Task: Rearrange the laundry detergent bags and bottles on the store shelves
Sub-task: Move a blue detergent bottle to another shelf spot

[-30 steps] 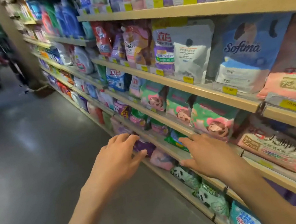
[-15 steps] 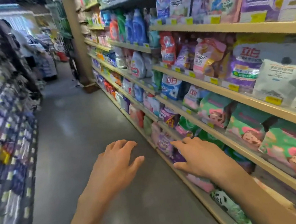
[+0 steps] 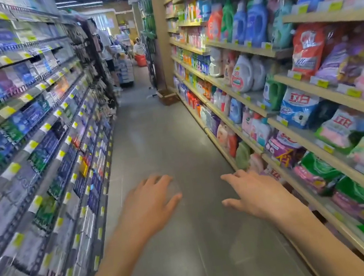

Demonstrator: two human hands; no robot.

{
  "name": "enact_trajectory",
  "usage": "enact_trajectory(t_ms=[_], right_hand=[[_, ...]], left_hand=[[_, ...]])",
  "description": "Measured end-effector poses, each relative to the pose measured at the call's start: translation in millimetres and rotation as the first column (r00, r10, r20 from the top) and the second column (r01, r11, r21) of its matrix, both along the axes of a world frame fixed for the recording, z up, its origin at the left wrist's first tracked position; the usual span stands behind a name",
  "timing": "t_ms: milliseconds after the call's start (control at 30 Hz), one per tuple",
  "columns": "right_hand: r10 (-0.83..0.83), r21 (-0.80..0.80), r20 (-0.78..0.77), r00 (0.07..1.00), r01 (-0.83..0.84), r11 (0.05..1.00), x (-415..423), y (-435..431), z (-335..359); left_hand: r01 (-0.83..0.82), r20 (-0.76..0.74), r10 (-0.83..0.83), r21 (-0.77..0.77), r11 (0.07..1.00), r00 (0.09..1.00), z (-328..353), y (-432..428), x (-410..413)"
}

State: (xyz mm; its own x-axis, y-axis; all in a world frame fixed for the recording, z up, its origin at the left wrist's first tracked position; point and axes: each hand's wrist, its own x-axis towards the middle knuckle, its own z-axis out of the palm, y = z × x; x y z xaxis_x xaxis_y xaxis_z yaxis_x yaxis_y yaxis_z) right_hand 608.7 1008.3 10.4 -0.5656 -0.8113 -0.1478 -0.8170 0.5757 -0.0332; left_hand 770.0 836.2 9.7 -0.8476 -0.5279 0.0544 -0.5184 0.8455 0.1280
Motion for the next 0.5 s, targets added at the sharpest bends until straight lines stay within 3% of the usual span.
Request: enact_trajectory(t_ms=[267, 500], right_hand=[[-0.019, 0.043, 0.039, 0.999, 0.017, 0.999, -84, -83, -21], [-0.079, -0.006, 0.010, 0.997, 0.080, 0.997, -204, -160, -18]], left_hand=[[-0.046, 0.071, 0.043, 0.031, 0.998, 0.997, -23, -90, -64], [-0.036, 0.077, 0.035, 0.012, 0.999, 0.996, -29, -183, -177]])
